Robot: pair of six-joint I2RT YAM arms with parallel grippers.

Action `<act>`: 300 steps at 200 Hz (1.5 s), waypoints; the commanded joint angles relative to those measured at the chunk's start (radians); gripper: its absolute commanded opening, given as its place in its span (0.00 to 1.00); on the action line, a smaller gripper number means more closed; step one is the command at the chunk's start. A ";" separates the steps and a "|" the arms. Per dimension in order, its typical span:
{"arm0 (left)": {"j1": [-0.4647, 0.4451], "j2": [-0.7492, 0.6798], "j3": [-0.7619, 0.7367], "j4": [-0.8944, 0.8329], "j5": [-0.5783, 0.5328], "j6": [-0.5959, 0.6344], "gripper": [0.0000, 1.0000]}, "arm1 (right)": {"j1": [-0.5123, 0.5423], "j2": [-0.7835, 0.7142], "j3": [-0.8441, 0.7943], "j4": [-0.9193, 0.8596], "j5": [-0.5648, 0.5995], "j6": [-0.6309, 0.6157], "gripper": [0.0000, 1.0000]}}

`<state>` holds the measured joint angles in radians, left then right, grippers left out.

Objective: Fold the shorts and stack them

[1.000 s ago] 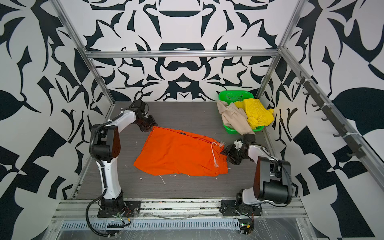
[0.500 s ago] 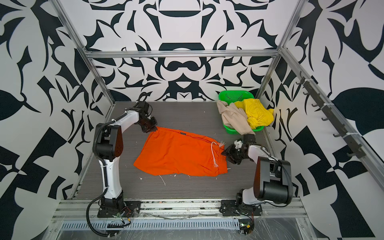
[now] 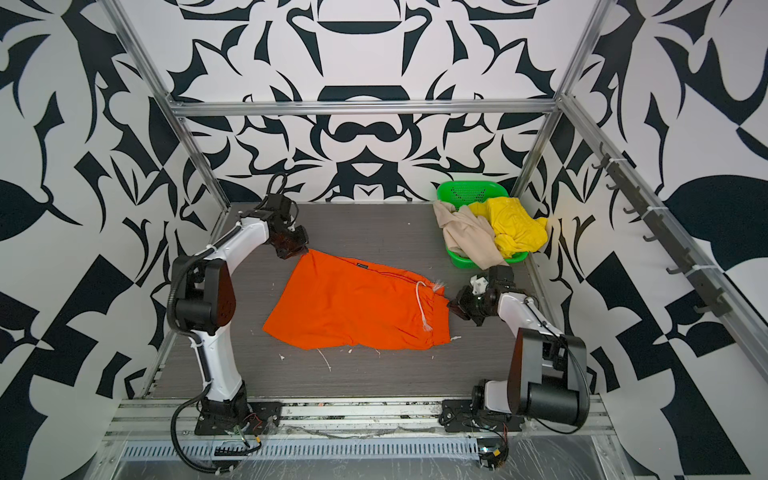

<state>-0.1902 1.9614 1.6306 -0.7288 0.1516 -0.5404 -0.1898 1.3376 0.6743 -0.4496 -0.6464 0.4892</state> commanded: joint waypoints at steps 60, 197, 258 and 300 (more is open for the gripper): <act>-0.002 -0.098 -0.061 -0.007 -0.023 0.034 0.00 | 0.005 0.002 0.068 0.005 -0.010 -0.018 0.07; -0.009 -0.052 -0.049 -0.003 -0.015 0.039 0.00 | 0.006 0.240 0.047 0.287 -0.116 -0.009 0.38; -0.008 -0.122 -0.055 -0.042 -0.074 0.040 0.00 | 0.007 0.016 0.051 0.231 -0.111 -0.056 0.00; 0.004 -0.237 -0.137 -0.021 -0.118 0.026 0.00 | 0.031 -0.089 0.087 0.213 -0.119 -0.078 0.00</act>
<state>-0.1955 1.8210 1.5352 -0.7341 0.0746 -0.5076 -0.1783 1.2926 0.7101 -0.2222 -0.7452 0.4458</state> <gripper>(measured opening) 0.043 0.047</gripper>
